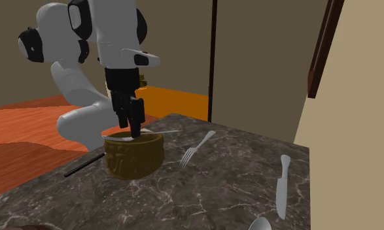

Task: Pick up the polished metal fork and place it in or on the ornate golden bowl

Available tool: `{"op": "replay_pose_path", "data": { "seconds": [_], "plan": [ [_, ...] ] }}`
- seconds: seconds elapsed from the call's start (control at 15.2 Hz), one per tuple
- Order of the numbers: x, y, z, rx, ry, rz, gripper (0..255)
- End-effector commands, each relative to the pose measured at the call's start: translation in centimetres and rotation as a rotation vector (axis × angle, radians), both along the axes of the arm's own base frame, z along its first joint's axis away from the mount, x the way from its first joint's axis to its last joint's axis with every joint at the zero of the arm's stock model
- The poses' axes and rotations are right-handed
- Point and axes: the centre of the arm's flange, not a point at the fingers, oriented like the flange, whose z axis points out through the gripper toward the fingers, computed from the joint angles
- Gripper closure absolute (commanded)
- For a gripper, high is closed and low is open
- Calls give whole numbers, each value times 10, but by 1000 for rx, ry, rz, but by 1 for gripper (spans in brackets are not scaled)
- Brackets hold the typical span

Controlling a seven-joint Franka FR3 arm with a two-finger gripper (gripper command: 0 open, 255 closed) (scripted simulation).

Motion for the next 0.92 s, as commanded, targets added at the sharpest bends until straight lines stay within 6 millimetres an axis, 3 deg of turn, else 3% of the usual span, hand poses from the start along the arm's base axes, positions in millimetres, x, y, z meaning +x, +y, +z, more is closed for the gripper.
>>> {"op": "replay_pose_path", "data": {
  "seconds": [0.0, 0.2, 0.46, 0.86],
  "plan": [
    [0, 0, 0, 0, 0, 0, 0],
    [0, 0, 0, 0, 0, 0, 0],
    [-1, 2, 50, 0, 0, 0, 0],
    [-1, 2, 50, 0, 0, 0, 0]
  ]
}}
